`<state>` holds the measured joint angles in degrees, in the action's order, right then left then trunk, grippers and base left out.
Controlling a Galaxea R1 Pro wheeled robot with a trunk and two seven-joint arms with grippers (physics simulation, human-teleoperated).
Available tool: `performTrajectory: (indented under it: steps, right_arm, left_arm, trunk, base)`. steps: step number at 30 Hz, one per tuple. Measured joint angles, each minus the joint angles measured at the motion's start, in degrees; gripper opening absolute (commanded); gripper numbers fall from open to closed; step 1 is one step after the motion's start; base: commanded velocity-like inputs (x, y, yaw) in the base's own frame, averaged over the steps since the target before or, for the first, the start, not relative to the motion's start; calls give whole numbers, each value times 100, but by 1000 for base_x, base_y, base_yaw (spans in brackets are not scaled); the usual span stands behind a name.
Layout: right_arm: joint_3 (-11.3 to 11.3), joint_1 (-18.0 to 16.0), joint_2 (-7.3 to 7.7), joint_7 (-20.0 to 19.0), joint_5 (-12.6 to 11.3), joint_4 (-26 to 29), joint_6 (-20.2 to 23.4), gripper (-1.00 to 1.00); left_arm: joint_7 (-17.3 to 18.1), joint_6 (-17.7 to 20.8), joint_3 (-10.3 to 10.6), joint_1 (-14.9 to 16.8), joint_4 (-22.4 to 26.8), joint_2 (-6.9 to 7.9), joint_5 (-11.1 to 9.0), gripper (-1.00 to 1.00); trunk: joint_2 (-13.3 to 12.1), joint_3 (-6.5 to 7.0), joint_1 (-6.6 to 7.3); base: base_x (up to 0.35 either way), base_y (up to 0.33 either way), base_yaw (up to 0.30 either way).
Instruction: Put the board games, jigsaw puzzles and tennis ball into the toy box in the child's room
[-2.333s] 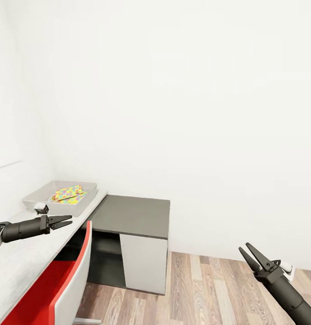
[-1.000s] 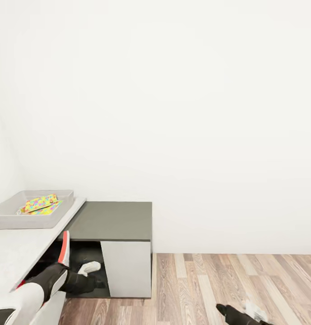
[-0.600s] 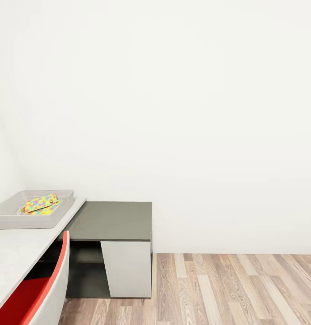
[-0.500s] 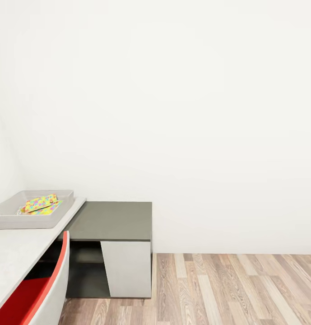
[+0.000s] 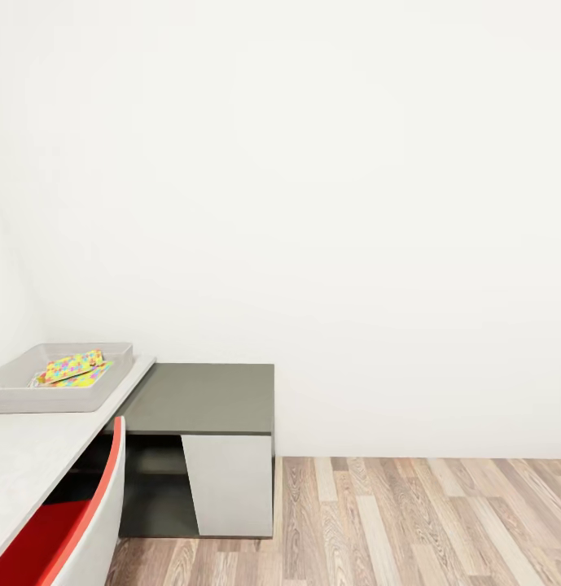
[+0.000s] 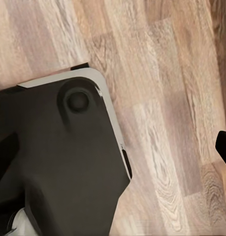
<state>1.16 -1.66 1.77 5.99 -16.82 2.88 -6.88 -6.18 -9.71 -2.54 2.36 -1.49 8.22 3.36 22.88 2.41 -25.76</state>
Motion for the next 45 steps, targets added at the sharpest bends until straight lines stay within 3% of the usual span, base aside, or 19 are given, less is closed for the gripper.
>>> performTrajectory:
  steps: [4,7,14,22,32,45]
  right_arm:
    - [-13,4,30,-4,1,-9,6,100]
    - [-1,7,15,-11,11,-12,-28,100]
    - [7,9,-84,-17,-6,-13,-49,100]
    - [-12,9,-3,-17,-9,-13,-50,100]
    - [1,9,-82,-18,-18,-13,-51,100]
    - [-6,9,-27,-17,-5,-13,-51,100]
  left_arm:
    - [6,-34,-13,-1,119,-119,7,100]
    - [3,-36,-10,7,446,-335,21,100]
    - [7,-28,-16,8,591,-504,13,100]
    - [8,-27,-14,8,604,-526,28,100]
    - [8,-27,-14,8,604,-531,27,100]
    - [8,-27,-25,8,604,-531,27,100]
  trunk:
    - [0,0,0]
    - [0,0,0]
    - [0,0,0]
    - [0,0,0]
    - [0,0,0]
    - [0,0,0]
  base:
    - [0,0,0]
    - [0,0,0]
    - [0,0,0]
    - [0,0,0]
    - [0,0,0]
    - [0,0,0]
